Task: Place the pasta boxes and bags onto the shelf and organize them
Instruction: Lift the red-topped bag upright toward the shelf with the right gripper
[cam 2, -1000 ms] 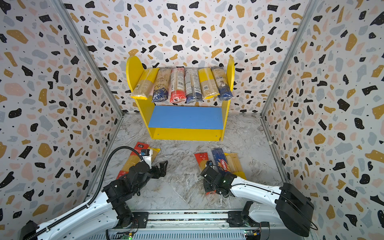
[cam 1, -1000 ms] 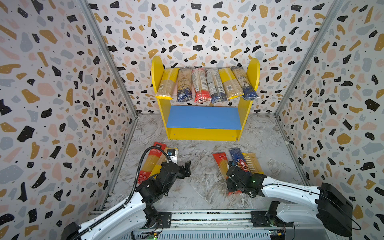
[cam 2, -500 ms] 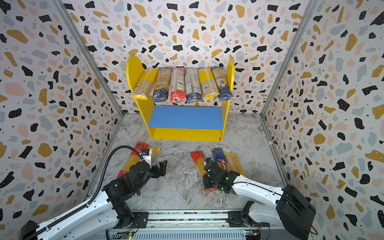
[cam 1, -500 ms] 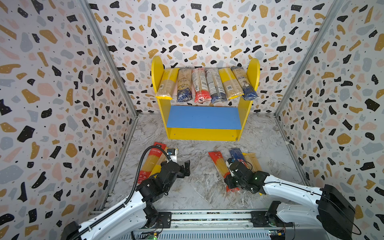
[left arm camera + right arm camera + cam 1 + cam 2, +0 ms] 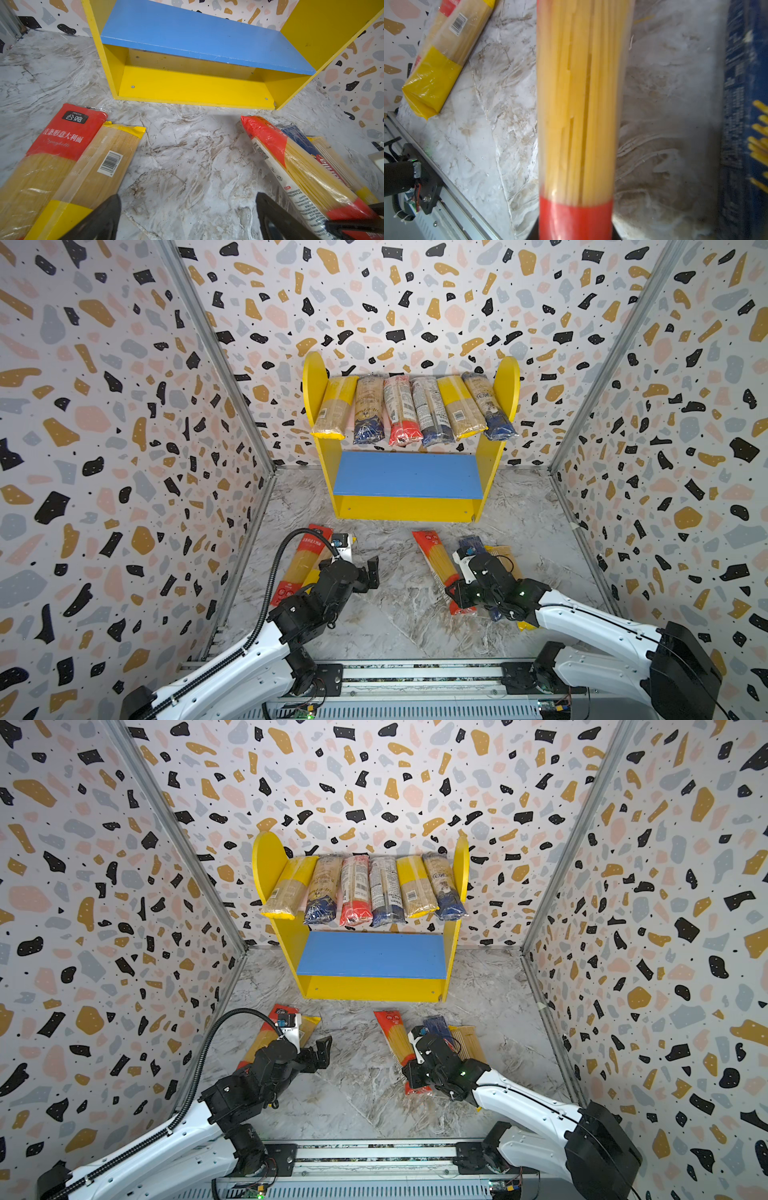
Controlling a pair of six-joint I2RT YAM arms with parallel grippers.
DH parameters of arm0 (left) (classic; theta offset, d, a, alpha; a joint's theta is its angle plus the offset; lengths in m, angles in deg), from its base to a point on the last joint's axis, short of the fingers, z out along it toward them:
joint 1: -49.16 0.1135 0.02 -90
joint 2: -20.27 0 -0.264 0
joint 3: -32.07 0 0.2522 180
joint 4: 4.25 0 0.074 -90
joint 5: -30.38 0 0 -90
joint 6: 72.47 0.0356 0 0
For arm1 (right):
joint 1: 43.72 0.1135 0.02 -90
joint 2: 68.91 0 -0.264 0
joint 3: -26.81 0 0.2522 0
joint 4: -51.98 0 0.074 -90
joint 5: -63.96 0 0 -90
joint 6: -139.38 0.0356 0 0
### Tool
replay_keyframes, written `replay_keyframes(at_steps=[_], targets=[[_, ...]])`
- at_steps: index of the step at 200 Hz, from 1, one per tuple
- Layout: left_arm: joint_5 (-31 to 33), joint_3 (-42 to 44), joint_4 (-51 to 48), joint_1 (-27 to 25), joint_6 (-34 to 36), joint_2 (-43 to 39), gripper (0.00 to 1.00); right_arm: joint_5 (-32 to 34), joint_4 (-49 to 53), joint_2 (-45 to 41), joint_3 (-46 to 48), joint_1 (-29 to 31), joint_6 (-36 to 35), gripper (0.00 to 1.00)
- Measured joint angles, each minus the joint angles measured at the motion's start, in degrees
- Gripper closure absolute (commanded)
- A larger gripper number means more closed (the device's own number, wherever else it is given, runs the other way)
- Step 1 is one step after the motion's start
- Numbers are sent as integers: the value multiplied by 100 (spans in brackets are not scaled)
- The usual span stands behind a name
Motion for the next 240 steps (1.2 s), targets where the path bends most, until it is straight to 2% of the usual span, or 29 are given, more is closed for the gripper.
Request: replay_keyframes(at_steps=[51, 107, 176, 240], targets=[[2, -59, -39, 0, 37, 0, 0, 114, 166, -7, -822, -358, -411, 100], [2, -66, -46, 0, 70, -39, 0, 682, 140, 345, -1814, -540, -1040, 100], [2, -66, -44, 0, 101, -83, 0, 1294, -232, 1644, -2658, -1058, -1655, 100], [70, -66, -46, 0, 142, -133, 1, 1519, -752, 2938, -3628, -1615, -1928, 100]])
